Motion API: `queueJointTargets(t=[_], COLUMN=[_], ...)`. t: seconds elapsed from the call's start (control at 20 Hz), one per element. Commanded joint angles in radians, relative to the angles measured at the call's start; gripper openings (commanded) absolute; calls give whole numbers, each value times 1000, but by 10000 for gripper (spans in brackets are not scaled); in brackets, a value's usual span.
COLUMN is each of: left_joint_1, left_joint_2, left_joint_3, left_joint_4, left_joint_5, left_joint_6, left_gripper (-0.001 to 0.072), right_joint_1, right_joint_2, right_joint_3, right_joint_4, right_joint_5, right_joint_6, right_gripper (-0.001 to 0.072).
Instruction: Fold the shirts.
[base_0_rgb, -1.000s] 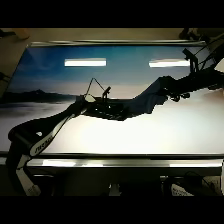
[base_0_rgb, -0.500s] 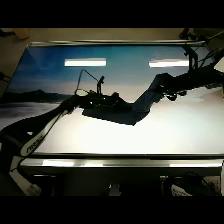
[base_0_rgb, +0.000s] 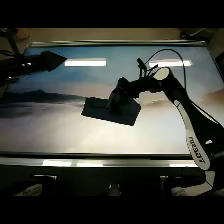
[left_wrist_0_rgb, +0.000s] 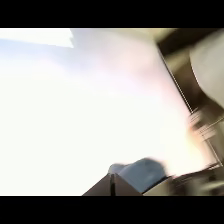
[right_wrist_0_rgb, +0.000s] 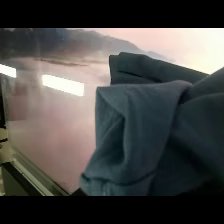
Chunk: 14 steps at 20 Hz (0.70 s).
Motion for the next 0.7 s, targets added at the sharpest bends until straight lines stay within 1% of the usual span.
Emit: queueJointTargets(t=[0.0, 0.05, 0.1, 0.15, 0.2, 0.25, 0.3, 0.35, 0.4, 0.5, 0.55, 0.6, 0.65], left_joint_1=[78, 77, 73, 73, 74, 76, 76, 76, 76, 76, 76, 76, 75], left_joint_2=[136, 145, 147, 145, 143, 143, 143, 143, 143, 143, 143, 143, 143], left_joint_3=[0, 0, -1, -2, -8, -16, -24, -35, -47, -71, -82, -91, -100], left_joint_4=[33, 32, 32, 33, 34, 52, 76, 101, 129, 175, 183, 187, 187], left_joint_5=[-46, -54, -66, -77, -82, -82, -84, -83, -83, -84, -84, -88, -91], left_joint_6=[-8, -8, -8, -8, -8, -8, -8, -8, -8, -8, -9, -12, -12], left_gripper=[25, 25, 25, 25, 25, 25, 25, 25, 25, 25, 25, 25, 25], right_joint_1=[98, 117, 129, 131, 119, 93, 56, 11, -45, -155, -199, -228, -238], right_joint_2=[-130, -153, -166, -169, -162, -146, -121, -93, -60, -6, 3, 0, -5], right_joint_3=[2, 1, 1, 1, 2, 2, 2, 2, 2, 1, 1, -11, -40], right_joint_4=[214, 237, 246, 259, 258, 243, 190, 110, -6, -277, -408, -497, -504], right_joint_5=[-86, -93, -108, -111, -97, -56, -4, 51, 109, 227, 293, 343, 350], right_joint_6=[-38, -45, -56, -66, -77, -90, -89, -75, -28, 69, 125, 174, 181], right_gripper=[21, 72, 369, 645, 690, 691, 690, 690, 690, 668, 668, 667, 667])
